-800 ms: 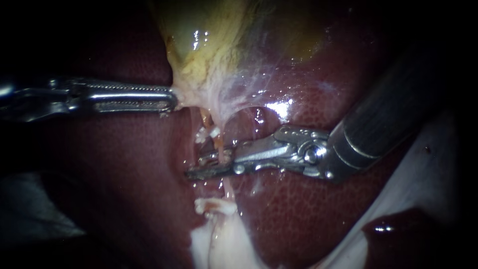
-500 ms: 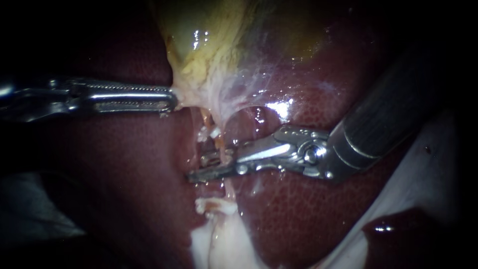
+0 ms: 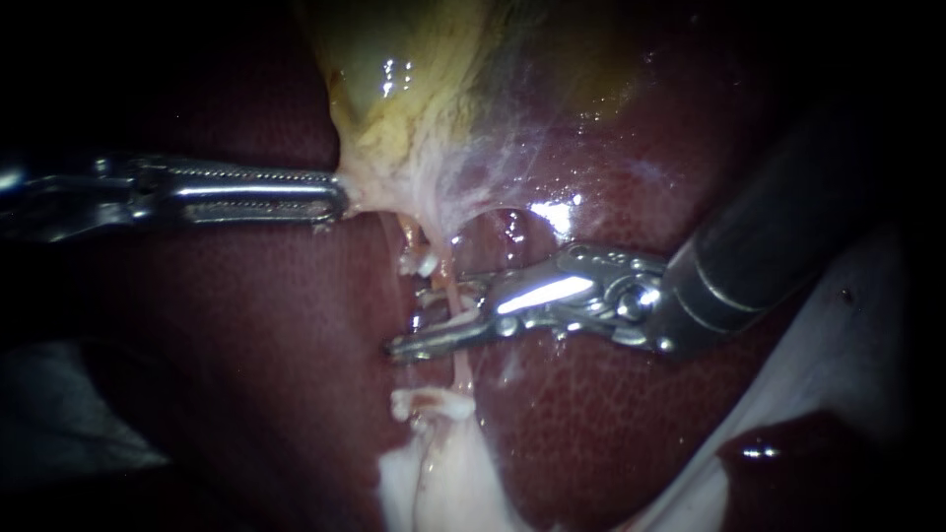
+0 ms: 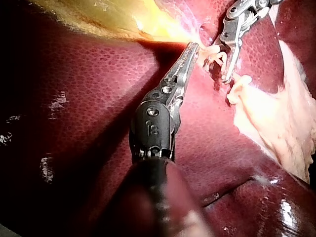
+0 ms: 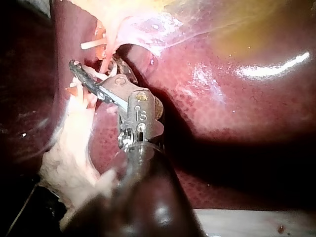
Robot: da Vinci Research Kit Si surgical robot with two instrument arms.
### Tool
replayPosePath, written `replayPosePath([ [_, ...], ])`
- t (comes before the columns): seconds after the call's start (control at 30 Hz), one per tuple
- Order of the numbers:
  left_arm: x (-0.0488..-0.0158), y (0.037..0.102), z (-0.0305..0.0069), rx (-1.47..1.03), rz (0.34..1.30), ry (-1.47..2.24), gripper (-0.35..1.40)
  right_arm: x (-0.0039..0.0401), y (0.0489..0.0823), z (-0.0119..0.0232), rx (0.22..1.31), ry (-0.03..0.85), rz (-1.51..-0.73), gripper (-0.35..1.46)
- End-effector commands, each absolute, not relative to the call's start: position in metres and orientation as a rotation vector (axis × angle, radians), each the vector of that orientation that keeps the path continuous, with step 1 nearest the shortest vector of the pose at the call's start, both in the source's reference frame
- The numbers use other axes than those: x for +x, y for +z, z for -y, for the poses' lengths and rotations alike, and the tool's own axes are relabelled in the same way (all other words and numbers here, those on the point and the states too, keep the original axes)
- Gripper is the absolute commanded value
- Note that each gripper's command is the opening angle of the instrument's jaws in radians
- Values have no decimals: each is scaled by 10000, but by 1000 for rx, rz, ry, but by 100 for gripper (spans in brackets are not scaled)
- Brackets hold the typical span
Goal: Clipping first clip right tube
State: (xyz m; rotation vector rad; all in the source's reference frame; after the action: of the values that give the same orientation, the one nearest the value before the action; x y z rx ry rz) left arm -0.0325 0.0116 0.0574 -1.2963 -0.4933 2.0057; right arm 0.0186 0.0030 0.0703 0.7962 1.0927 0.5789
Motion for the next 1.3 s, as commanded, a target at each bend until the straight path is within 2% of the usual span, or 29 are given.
replayPosePath([
  [0.03,-325,574,-116,-1297,494,2006,-35,181,702,-33,801,578,-1093,50],
  [0.2,-324,574,-116,-1297,494,2006,-35,166,702,-35,817,557,-1095,50],
  [0.47,-324,574,-116,-1297,494,2006,-35,156,701,-31,918,457,-1111,50],
  [0.83,-323,573,-115,-1297,494,2006,-35,162,691,-13,985,364,-1153,48],
  [1.07,-324,573,-115,-1297,494,2006,-35,178,686,-3,1021,366,-1175,46],
  [1.3,-324,573,-115,-1297,494,2006,-35,202,691,-1,994,427,-1167,46],
])
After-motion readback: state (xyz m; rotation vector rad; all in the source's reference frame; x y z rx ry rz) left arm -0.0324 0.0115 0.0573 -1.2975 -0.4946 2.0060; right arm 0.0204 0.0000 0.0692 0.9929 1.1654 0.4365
